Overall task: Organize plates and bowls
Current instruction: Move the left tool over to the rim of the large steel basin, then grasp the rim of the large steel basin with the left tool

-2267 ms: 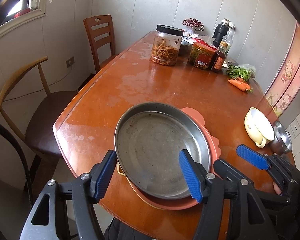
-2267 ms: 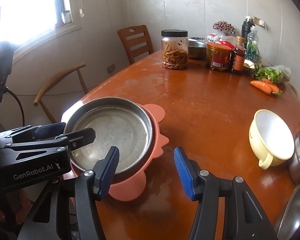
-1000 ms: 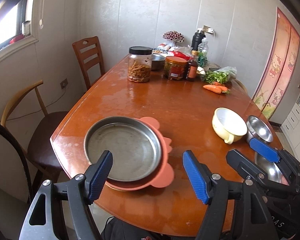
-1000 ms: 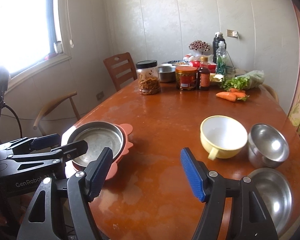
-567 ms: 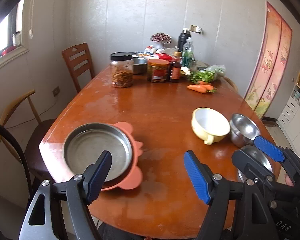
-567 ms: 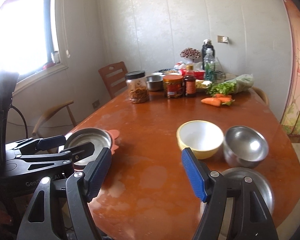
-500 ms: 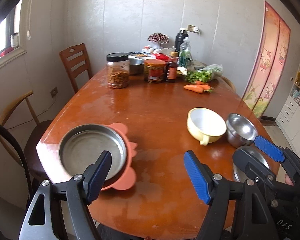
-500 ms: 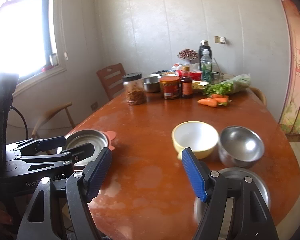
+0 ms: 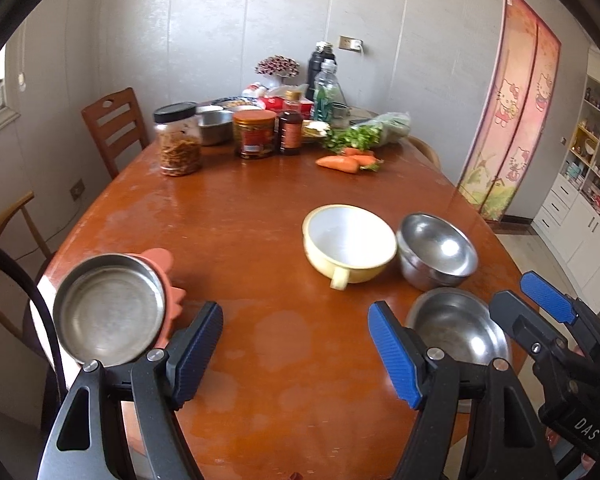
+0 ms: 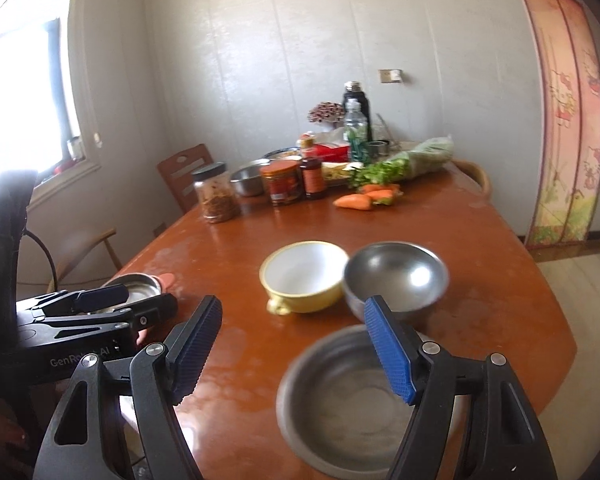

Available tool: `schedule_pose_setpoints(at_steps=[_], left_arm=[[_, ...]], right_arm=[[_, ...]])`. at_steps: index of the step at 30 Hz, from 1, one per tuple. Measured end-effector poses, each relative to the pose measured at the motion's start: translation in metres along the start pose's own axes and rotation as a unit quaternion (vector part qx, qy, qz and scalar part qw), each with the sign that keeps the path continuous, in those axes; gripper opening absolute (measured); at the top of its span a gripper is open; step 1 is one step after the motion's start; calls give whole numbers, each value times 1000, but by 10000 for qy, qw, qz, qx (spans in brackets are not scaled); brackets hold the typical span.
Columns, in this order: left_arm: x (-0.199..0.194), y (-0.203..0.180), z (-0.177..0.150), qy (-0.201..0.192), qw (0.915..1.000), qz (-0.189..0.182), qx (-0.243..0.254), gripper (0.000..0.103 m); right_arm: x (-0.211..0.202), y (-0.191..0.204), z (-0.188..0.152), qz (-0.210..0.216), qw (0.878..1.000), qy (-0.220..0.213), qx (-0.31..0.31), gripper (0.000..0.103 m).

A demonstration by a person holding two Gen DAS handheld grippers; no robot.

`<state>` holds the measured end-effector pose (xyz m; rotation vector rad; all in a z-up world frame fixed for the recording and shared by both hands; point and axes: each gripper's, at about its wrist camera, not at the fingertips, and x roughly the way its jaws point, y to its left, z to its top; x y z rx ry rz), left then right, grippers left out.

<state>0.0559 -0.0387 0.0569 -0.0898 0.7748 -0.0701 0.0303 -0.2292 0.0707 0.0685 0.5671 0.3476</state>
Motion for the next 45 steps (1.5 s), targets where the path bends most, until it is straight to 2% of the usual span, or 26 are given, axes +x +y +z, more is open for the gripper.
schedule_pose_setpoints(at_steps=[11, 20, 21, 26, 31, 33, 40, 45], left_arm=[[24, -49, -12, 303, 9984, -338, 331, 75], [57, -79, -29, 764, 9941, -601, 485, 75], [61, -81, -31, 823, 9935, -616, 485, 75], [78, -85, -36, 1027, 9916, -669, 413, 75], [89, -84, -38, 1128, 9887, -948, 286, 75], [94, -82, -39, 1231, 9856, -1149, 166, 73], [98, -83, -40, 1245, 9818, -1427, 149, 54], [98, -78, -39, 1256, 9822, -1393, 110, 54]], right_arm=[[-7, -65, -25, -552, 9969, 312, 458, 75], [5, -93, -49, -770, 9928, 707, 583, 75], [6, -94, -50, -787, 9926, 731, 558, 75], [18, -98, -57, -784, 9914, 941, 470, 58], [26, -100, -62, -797, 9902, 1059, 433, 48], [29, -99, -63, -779, 9903, 1083, 394, 47], [37, -90, -60, -638, 9911, 1122, 322, 45], [39, -83, -58, -628, 9914, 1118, 267, 45]])
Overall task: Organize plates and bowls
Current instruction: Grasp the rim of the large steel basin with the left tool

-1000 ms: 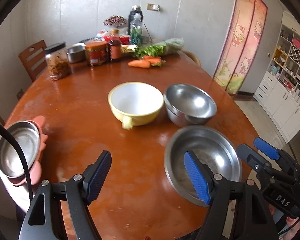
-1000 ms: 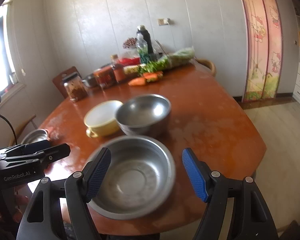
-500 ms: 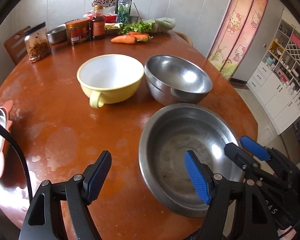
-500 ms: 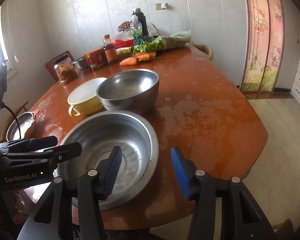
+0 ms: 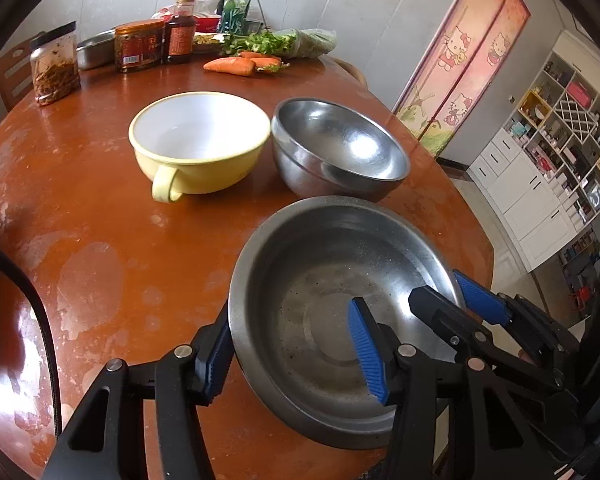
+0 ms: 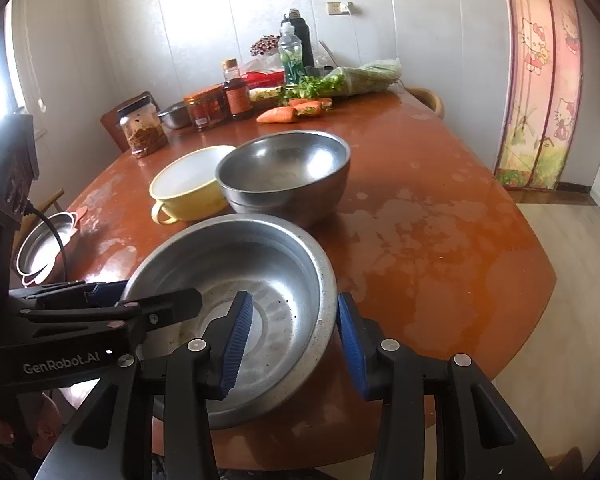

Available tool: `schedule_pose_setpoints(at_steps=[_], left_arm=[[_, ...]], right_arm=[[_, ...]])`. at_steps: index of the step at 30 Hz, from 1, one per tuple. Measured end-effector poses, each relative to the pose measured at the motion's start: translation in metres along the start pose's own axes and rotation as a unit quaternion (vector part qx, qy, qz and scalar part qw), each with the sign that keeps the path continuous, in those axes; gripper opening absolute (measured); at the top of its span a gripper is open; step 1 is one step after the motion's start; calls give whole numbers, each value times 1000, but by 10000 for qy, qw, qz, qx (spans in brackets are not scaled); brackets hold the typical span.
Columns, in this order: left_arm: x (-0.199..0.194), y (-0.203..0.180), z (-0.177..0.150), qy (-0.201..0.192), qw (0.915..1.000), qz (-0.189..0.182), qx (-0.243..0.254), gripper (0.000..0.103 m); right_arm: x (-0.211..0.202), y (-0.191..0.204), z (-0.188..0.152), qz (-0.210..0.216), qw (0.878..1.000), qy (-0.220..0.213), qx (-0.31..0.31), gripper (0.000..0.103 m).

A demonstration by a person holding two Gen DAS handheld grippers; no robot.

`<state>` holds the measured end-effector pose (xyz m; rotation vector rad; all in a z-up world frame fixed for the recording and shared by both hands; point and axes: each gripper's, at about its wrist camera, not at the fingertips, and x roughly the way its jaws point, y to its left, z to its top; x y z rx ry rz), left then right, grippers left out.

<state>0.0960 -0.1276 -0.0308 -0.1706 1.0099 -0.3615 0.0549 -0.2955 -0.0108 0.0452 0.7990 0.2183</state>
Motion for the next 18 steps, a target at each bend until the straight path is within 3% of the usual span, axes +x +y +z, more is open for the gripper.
schedule_pose_setpoints(at_steps=[18], left_arm=[[-47, 64, -15, -275, 9974, 479, -461, 54]], right_arm=[[11, 74, 6, 443, 9973, 74, -582, 46]])
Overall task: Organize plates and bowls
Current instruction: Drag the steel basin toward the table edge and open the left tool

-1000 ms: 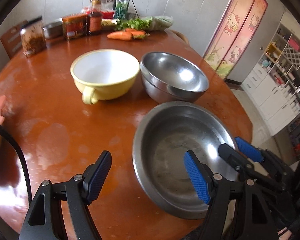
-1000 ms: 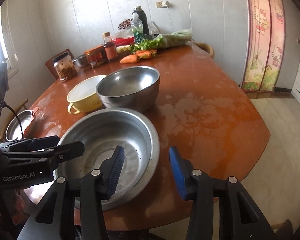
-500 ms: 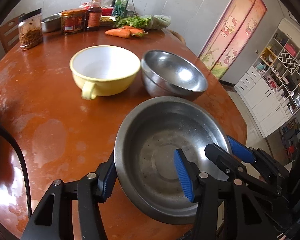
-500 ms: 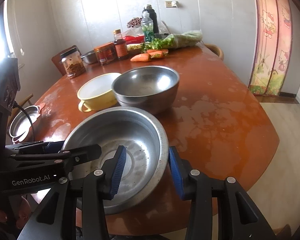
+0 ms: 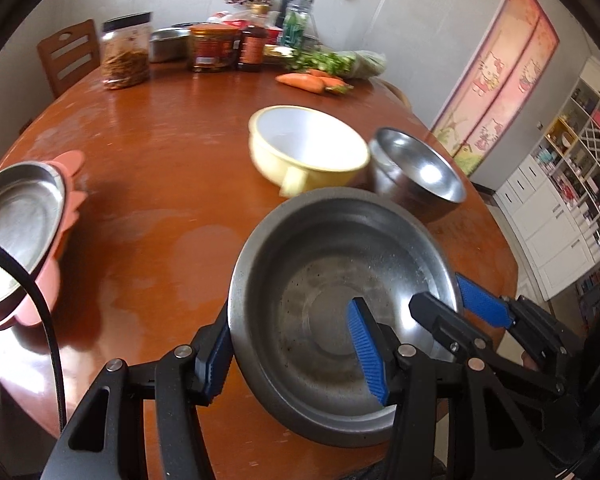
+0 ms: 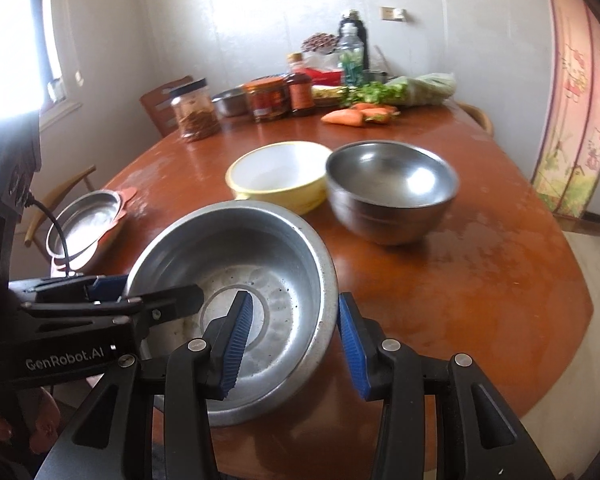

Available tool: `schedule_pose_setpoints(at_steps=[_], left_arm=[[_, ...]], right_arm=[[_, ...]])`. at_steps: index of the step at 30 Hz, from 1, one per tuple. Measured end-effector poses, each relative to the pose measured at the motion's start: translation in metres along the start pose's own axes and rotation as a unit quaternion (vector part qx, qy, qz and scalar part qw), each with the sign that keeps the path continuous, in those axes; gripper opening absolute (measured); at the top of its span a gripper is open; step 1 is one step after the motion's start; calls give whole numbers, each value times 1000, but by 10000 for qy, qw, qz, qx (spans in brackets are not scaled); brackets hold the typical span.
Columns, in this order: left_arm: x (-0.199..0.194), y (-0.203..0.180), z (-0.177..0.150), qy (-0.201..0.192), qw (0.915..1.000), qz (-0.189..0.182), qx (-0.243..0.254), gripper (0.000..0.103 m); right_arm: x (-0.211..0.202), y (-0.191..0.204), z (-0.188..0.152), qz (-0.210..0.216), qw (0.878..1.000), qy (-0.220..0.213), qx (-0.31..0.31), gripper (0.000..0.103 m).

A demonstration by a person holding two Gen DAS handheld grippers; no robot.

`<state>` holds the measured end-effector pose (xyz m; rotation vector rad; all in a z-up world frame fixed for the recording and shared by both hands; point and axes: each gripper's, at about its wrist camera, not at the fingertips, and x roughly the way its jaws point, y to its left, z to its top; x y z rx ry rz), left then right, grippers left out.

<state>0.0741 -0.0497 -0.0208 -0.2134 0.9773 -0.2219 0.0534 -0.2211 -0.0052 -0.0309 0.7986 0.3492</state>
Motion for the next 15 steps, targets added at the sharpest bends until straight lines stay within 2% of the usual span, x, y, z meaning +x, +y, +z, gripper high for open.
schedule_pose_setpoints(at_steps=[7, 15], left_arm=[[-5, 26, -4, -32, 9998, 103, -148, 54], [-3, 37, -3, -28, 9998, 147, -142, 54]], right_arm=[[13, 27, -1, 101, 9996, 170, -199, 46], [23, 40, 3, 82, 9990, 291, -328, 46]])
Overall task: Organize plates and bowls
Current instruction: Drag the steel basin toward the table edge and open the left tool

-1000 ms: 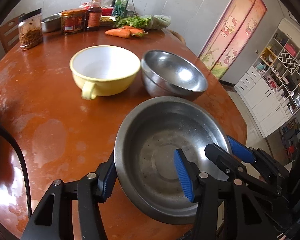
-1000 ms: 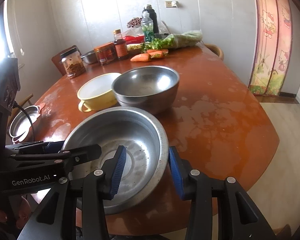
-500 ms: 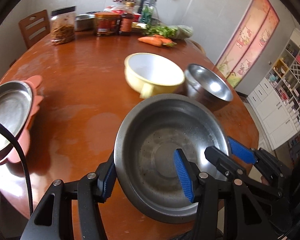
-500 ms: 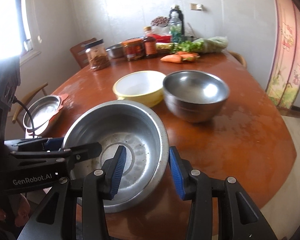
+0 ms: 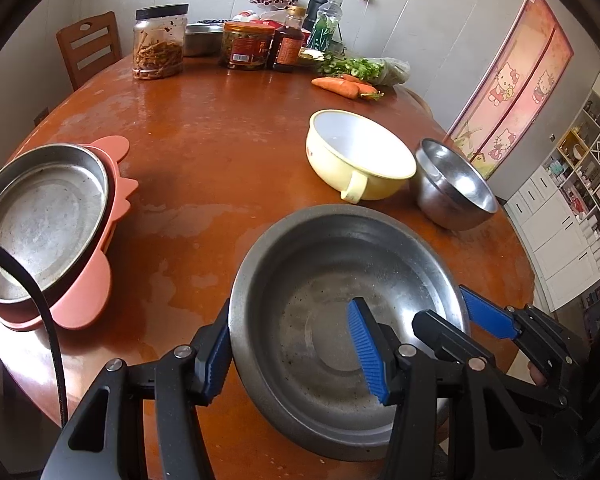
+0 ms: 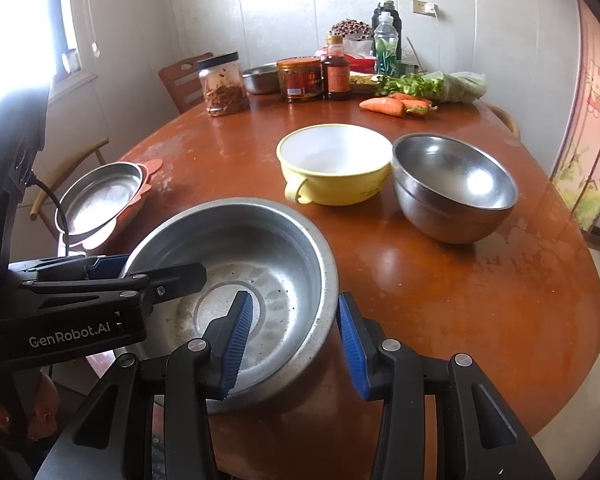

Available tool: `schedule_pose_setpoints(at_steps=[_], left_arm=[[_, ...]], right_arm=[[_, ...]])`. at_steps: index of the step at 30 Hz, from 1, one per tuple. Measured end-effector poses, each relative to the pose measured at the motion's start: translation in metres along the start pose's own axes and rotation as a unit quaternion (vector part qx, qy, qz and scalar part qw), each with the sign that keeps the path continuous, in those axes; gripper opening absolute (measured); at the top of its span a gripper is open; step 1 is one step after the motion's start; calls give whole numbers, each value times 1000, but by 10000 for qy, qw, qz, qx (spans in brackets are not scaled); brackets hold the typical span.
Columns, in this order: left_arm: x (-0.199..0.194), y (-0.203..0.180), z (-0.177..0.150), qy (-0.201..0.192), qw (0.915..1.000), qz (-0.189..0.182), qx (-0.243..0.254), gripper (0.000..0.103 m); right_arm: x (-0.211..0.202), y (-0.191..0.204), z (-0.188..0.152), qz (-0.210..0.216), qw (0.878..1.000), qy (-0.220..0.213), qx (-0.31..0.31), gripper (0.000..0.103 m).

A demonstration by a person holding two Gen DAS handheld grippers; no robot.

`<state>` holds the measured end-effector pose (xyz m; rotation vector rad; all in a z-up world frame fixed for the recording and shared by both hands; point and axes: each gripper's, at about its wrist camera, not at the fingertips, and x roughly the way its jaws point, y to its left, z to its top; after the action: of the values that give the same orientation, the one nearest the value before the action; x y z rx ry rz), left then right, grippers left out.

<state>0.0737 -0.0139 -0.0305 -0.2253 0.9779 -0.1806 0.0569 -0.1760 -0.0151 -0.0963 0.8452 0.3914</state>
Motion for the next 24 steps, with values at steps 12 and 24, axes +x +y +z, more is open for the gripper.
schedule_pose_setpoints(at_steps=[12, 24], left_arm=[[6, -2, 7, -49, 9995, 130, 289, 54], [4, -3, 11, -111, 9988, 238, 407, 58]], right_arm=[[6, 1, 5, -102, 9999, 52, 14, 46], [6, 0, 9, -121, 9999, 46, 90, 46]])
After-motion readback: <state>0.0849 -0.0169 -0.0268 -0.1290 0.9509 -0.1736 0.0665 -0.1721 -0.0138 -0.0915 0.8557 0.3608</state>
